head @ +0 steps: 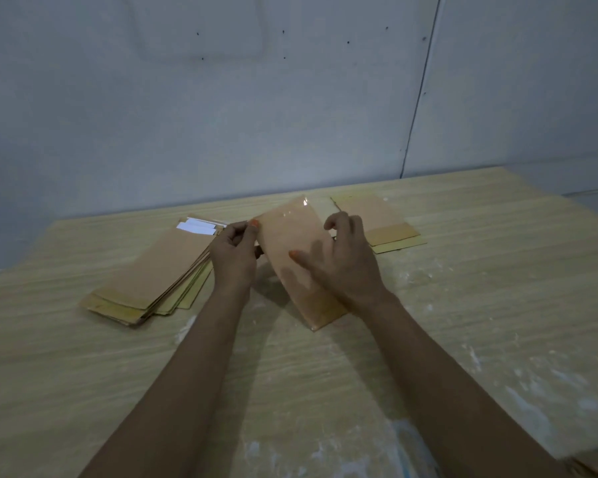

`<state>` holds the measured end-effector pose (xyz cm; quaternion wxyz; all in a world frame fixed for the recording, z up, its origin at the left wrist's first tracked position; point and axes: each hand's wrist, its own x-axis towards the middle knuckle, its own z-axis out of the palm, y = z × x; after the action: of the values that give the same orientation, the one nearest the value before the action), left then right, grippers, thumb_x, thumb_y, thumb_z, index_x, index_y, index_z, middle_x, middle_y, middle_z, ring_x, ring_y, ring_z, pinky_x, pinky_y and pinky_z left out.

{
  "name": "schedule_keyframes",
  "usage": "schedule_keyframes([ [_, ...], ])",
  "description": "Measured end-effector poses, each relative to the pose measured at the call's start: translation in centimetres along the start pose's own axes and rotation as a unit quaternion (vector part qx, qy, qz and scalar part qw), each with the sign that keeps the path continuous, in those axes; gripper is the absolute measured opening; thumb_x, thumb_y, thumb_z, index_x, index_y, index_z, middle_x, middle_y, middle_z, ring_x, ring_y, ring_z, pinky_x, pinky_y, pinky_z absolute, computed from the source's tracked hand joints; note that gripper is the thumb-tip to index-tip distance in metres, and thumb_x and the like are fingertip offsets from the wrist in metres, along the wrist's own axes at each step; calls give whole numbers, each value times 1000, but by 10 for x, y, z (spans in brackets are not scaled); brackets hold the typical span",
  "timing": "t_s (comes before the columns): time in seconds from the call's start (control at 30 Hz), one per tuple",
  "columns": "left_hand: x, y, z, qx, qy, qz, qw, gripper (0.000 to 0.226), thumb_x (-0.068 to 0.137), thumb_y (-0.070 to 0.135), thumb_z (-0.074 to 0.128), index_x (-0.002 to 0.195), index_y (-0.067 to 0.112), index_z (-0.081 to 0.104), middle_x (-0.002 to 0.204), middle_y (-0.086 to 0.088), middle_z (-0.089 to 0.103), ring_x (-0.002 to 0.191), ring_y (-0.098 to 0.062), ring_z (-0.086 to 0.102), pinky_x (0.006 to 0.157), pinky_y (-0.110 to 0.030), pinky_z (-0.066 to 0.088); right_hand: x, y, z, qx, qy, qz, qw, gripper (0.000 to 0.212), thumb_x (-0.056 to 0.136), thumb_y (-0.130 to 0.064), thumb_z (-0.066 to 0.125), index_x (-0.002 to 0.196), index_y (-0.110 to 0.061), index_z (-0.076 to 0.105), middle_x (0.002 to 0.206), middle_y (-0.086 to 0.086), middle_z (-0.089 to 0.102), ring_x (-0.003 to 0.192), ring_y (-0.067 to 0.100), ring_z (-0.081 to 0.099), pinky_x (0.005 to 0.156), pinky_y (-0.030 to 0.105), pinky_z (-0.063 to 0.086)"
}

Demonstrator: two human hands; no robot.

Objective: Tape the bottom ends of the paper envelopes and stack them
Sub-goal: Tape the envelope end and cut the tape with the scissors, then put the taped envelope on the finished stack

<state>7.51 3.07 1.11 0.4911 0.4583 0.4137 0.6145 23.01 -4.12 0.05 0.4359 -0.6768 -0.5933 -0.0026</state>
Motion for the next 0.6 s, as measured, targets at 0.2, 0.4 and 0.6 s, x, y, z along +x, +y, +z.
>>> schedule_keyframes([
  [0.2,11,8,34,-30,31,-11,999,18,97,6,61,79,8,62,63,5,60,65,-15,54,51,-16,50,-16,14,-9,-112,-48,22,992,93,56,-87,59,121,-24,34,121,0,30,114,23,40,90,46,45],
  [0.4,10,5,67,-67,-11,-30,997,12,99,12,59,90,6,64,85,-8,65,84,-30,64,52,-13,48,-10,31,-18,-132,25,42,990,88,60,-71,71,126,-22,38,127,5,33,118,29,38,90,46,42],
  [0.6,2,-27,67,117,-80,107,984,24,97,15,61,121,11,60,109,-3,67,86,-11,68,73,-20,50,21,66,-26,-143,79,130,978,87,62,-67,72,127,-19,41,129,8,38,118,33,40,94,49,39],
])
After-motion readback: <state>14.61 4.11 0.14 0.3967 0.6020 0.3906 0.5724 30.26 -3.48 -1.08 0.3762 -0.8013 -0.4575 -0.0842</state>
